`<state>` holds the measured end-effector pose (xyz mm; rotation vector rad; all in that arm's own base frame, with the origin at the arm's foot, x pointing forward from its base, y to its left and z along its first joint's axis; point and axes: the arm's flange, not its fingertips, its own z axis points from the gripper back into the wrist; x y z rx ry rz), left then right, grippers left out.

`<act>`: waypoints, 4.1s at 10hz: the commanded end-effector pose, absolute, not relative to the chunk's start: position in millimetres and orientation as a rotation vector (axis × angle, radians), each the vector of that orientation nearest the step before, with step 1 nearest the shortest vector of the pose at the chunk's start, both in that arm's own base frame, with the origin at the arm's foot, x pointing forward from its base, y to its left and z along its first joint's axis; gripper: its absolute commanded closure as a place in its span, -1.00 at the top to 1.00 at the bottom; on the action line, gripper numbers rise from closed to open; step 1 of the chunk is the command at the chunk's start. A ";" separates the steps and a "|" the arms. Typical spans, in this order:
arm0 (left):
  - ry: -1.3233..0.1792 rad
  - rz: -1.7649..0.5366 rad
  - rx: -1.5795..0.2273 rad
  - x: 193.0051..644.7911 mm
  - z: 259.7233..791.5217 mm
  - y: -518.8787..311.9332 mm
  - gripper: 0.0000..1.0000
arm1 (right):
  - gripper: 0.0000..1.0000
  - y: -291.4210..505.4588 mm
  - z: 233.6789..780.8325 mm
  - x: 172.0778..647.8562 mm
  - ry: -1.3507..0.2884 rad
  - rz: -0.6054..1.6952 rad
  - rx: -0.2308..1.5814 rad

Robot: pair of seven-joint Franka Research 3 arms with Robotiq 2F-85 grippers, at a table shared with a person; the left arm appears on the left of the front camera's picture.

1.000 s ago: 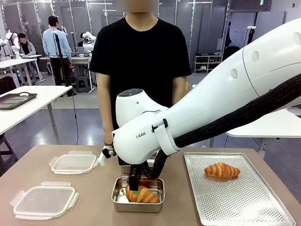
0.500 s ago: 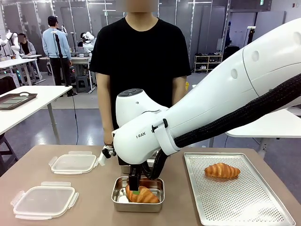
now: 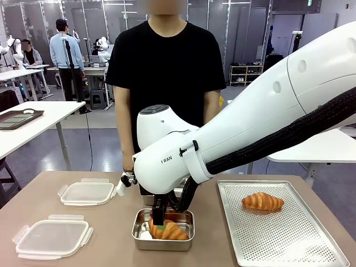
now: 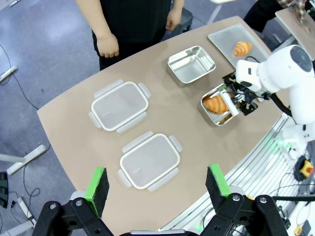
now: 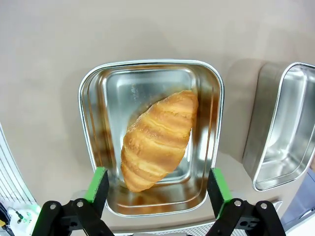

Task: Place the bread into the airtight container.
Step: Pick up a Butter Roll and place it into an empty Airtight Container.

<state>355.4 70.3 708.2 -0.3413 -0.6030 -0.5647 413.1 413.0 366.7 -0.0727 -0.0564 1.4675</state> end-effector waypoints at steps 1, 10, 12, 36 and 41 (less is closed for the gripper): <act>-0.603 -0.574 -0.344 354.2 708.8 70.2 1.00 | 1.00 406.5 391.3 409.9 -0.111 1.473 -0.106; -0.603 -0.574 -0.344 354.2 708.8 70.2 1.00 | 1.00 308.0 549.9 382.7 -0.485 1.236 -0.070; -0.603 -0.574 -0.344 354.2 708.8 70.2 1.00 | 1.00 268.2 564.0 379.6 -0.525 1.149 -0.077; -0.603 -0.574 -0.344 354.2 708.8 70.2 1.00 | 1.00 -212.8 525.2 292.2 -0.875 0.137 0.569; -0.603 -0.574 -0.344 354.2 708.8 70.2 1.00 | 1.00 -255.6 492.8 247.9 -0.879 0.027 0.589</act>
